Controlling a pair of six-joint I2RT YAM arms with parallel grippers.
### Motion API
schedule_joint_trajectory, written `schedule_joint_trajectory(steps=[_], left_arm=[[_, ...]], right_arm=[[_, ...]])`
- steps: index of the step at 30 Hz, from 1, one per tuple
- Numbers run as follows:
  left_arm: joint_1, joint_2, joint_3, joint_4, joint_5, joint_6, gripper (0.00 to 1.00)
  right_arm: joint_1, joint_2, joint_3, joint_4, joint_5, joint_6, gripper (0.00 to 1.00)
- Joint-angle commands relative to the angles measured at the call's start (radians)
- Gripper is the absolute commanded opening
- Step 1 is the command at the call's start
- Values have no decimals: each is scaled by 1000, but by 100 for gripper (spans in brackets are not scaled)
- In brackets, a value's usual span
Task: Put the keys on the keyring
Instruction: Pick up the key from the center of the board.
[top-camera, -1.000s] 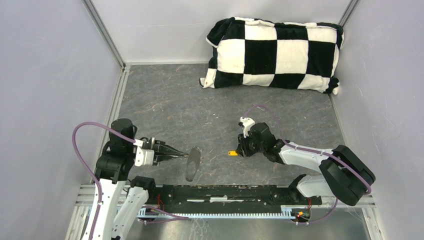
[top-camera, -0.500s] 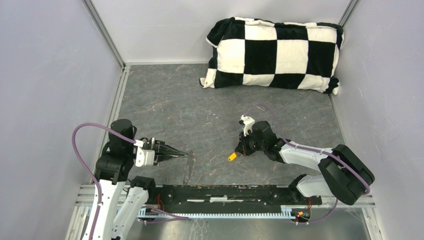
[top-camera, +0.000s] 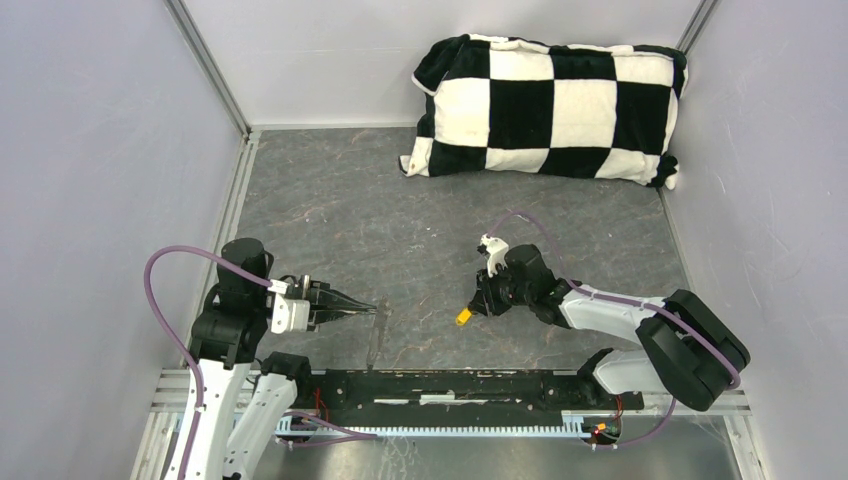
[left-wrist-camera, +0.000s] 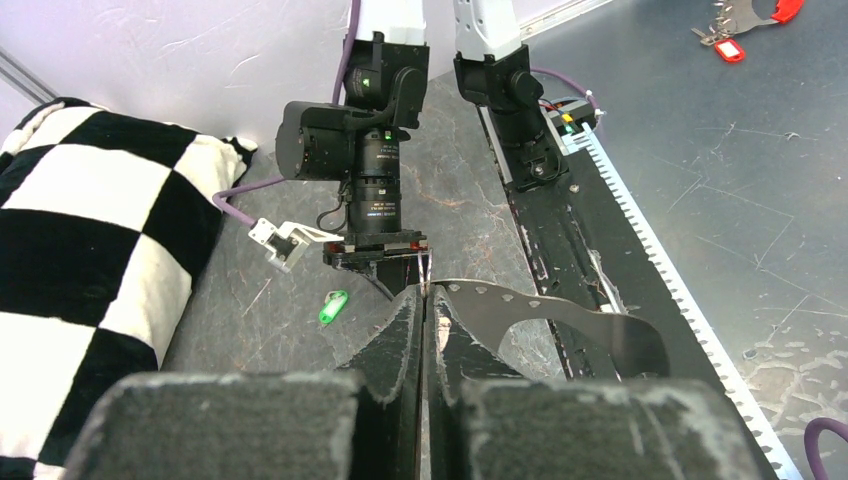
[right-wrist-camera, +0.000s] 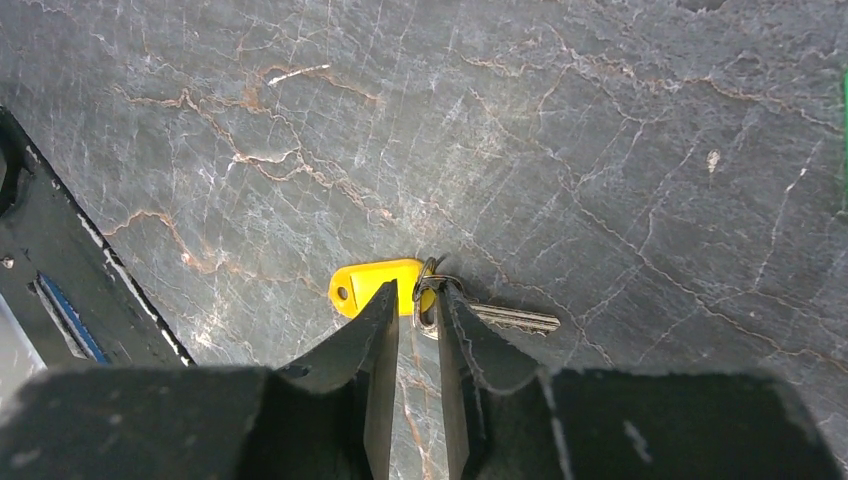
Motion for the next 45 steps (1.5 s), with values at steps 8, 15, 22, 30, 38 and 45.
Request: schedule_joint_trajectory(steps=[8, 15, 22, 30, 38, 45], left_arm=[[-2, -4, 7, 2, 4, -6, 2], [-2, -5, 9, 1, 3, -7, 2], [-2, -4, 8, 1, 3, -10, 2], [-2, -3, 7, 2, -6, -19, 2], [-2, 17, 4, 1, -2, -28, 2], [-2, 76, 9, -3, 35, -40, 2]], right_arm=[[-2, 6, -4, 52, -26, -2, 28], [-2, 18, 11, 46, 4, -12, 28], [-3, 27, 9, 69, 15, -13, 16], [-2, 42, 5, 91, -2, -9, 7], [5, -83, -4, 170, -47, -129, 0], [27, -356, -3, 212, -99, -373, 0]])
